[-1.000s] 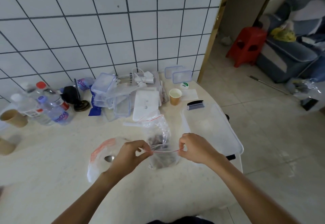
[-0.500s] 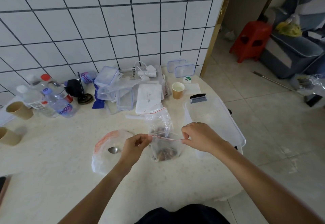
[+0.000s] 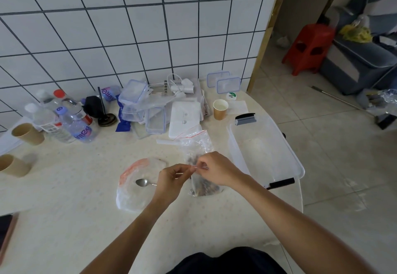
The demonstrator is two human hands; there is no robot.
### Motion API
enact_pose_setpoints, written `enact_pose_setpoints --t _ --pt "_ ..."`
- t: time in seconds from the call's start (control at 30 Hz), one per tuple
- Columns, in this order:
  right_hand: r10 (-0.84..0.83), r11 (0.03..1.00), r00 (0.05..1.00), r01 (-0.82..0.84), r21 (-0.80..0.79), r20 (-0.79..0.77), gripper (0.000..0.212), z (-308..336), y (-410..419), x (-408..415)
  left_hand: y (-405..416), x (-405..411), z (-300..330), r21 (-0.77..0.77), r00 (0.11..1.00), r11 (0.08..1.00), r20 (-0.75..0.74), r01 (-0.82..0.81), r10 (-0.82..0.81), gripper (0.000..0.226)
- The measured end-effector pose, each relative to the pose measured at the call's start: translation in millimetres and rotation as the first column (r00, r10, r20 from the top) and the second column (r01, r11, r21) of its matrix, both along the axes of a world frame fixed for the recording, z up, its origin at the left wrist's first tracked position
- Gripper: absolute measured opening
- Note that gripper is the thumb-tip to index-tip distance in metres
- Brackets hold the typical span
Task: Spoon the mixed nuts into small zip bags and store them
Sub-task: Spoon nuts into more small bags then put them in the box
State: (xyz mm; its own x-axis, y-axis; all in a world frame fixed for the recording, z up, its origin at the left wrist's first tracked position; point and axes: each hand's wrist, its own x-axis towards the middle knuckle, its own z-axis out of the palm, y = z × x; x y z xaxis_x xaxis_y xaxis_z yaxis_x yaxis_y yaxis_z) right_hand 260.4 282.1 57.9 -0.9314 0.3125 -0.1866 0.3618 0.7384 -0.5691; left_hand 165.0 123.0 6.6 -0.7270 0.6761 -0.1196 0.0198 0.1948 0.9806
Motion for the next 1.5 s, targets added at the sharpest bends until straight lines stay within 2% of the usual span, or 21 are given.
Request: enact_pose_setpoints --t 0.3,0.73,0.9,1.17,1.37,1.5 --pt "-0.061 0.991 0.998 0.057 -0.123 -0.034 0.018 -8 1 -1 -2 -5 1 -0.02 0.999 0.999 -0.028 0.038 -0.039 0.008" --pt "-0.014 1.0 0.996 0.013 -0.015 -0.085 0.016 -8 -1 -2 -4 -11 -1 -0.067 0.988 0.993 -0.111 0.099 -0.106 0.013" --pt "-0.138 0.982 0.984 0.12 -0.147 -0.114 0.01 -11 -2 -2 -3 -12 0 -0.082 0.99 0.992 -0.105 0.091 -0.099 0.013" --pt "-0.15 0.978 0.985 0.135 -0.162 -0.083 0.006 -12 -2 -3 -2 -11 -4 -0.039 0.996 0.997 -0.053 0.066 -0.068 0.006" --pt "-0.134 0.986 0.986 0.123 -0.114 -0.099 0.009 -9 -3 -2 -3 -11 -5 -0.037 0.991 0.997 -0.113 0.067 -0.071 0.009" --pt "-0.072 0.997 0.991 0.071 -0.011 -0.112 0.014 -5 3 5 -4 -13 -1 -0.046 0.992 0.996 -0.098 0.07 -0.074 0.009"
